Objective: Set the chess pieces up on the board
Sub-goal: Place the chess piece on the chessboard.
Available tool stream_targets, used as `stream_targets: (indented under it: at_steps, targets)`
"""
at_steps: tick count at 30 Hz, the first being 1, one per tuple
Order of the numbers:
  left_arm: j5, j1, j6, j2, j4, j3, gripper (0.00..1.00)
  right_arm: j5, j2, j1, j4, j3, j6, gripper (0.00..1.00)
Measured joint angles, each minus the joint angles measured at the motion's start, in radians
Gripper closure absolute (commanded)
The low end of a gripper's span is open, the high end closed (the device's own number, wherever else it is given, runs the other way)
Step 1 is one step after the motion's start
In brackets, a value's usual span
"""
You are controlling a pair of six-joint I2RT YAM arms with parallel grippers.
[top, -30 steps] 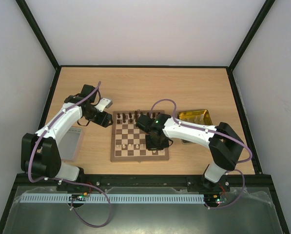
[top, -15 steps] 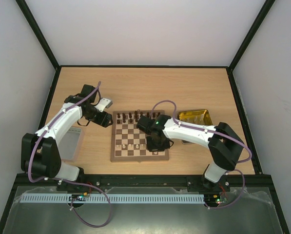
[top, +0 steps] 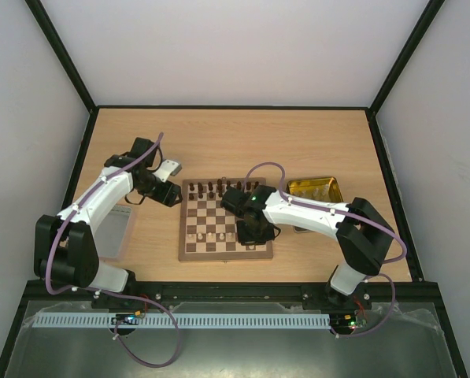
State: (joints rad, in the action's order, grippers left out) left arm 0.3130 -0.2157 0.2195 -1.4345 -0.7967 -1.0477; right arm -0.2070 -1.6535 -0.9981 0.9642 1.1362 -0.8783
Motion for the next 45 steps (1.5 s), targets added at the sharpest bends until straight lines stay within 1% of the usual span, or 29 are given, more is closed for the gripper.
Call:
stream_targets:
  at_steps: [23, 24, 27, 28, 38, 45]
  targets:
    - [0.0, 0.0, 0.0, 0.0, 0.002, 0.0, 0.25, 0.0, -0.015, 0.0, 0.0, 0.016, 0.015, 0.9]
    - [0.0, 0.0, 0.0, 0.0, 0.002, 0.0, 0.25, -0.001, -0.015, 0.0, 0.0, 0.016, 0.015, 0.89]
    - [0.0, 0.0, 0.0, 0.0, 0.002, 0.0, 0.25, 0.0, -0.015, 0.0, 0.0, 0.016, 0.017, 0.76]
    - [0.0, 0.0, 0.0, 0.0, 0.002, 0.0, 0.25, -0.001, -0.016, 0.0, 0.0, 0.016, 0.022, 0.75]
    - [0.0, 0.0, 0.0, 0.0, 0.002, 0.001, 0.25, -0.002, -0.021, 0.0, 0.002, 0.022, 0.026, 0.74]
    - [0.0, 0.0, 0.0, 0.0, 0.002, 0.001, 0.25, 0.021, -0.021, 0.0, 0.03, 0.072, 0.03, 0.74]
